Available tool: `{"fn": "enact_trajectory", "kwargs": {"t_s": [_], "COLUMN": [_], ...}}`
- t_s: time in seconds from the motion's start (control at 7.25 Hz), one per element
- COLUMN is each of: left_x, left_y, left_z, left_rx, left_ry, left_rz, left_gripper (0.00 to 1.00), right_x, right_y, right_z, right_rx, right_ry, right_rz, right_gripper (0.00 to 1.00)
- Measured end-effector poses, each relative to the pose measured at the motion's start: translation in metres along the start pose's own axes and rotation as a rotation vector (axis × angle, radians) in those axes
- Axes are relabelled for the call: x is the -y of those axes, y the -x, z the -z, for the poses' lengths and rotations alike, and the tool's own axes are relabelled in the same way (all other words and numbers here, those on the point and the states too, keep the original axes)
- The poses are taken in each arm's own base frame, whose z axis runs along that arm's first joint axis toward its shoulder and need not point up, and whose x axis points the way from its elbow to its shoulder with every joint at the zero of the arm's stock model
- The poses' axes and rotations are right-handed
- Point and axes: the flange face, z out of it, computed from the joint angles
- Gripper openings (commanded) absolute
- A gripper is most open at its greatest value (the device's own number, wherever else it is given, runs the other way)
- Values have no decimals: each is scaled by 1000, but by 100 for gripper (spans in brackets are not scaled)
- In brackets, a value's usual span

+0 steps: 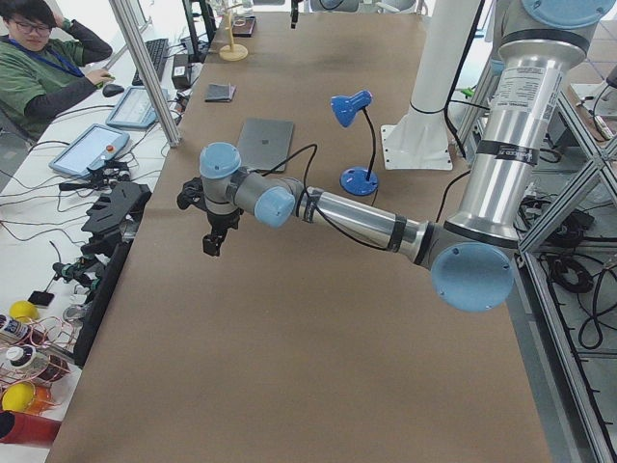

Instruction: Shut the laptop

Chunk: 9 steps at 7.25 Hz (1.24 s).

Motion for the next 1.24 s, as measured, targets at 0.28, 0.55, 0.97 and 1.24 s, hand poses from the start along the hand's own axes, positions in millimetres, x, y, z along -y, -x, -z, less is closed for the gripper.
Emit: {"fn": "enact_trajectory", "kwargs": {"t_s": [0.28,0.55,0.97,1.24], "left_x": [-29,-79,-115,-120], "left_y": [53,86,99,96], "left_z": [38,38,25,26], "left_rx": [34,29,19,24], "left_ry": [72,148,183,184], "left_rz": [11,65,104,95], "left_gripper": [98,98,98,98], "right_x": [-28,-76,-123,-123], "right_y": [-72,-116,-141,-137], "right_z": [23,24,6,5], "right_rx": [-13,-22,-23,23], "right_ry": [68,145,218,214], "right_rz": [63,51,0,-10], "right_gripper": [100,100,100,100]}}
